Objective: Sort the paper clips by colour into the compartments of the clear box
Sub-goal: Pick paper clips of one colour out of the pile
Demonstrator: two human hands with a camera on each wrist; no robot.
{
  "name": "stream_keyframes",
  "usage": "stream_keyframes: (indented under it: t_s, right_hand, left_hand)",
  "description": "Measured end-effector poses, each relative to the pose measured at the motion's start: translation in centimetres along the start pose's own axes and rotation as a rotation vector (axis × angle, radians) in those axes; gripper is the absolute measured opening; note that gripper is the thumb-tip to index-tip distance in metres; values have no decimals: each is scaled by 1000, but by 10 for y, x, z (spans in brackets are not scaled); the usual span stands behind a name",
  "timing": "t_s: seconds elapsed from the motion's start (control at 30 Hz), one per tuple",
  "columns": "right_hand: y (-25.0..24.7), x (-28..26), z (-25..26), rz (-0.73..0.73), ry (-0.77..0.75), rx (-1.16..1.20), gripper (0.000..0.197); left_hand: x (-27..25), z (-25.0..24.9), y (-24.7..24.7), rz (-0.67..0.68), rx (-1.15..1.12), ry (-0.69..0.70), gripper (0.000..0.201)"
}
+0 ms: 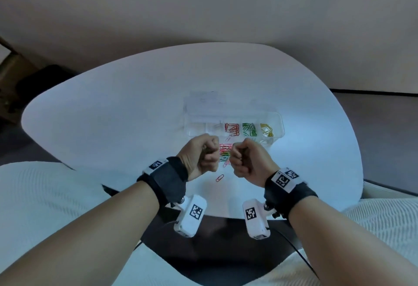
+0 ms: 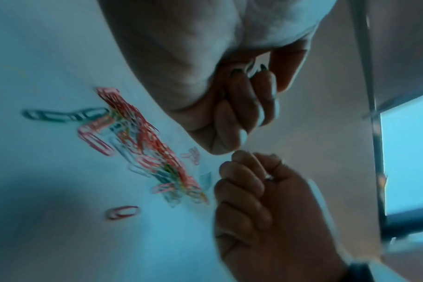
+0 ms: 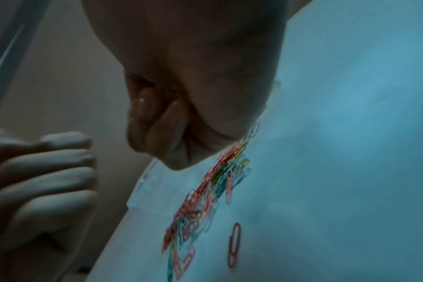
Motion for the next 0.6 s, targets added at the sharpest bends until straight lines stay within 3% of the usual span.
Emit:
stream_keyframes:
  t_s: [0.13,0.27,0.43,0.53,0.6]
  right_hand:
    - [-7,-5,18,6,-95,145,27]
    - [-19,-3,37,-147,-189,190,28]
    - [-32,2,49,-389,-214,186,26]
    - [-32,3,56,-404,-202,221,27]
    - [-33,2,64,-438,-179,243,16]
  left_hand:
    - [5,-11,16,146,-207,12,20]
    - [17,-17,27,157,-288,40,21]
    - [39,-18,32,28,-271,-26,21]
    - [53,-15,32,-111,-69,-122,24]
    - [61,-15,32,-193,111,-160,26]
Point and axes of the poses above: each hand's wrist, its own x-axis towards the middle knuckle, its own y-axis out of the palm, z = x × y, the point moved 3 cm from there along x, towards the middle knuckle, and after that the axes turned 5 degrees about y, right-handed, at the moved point
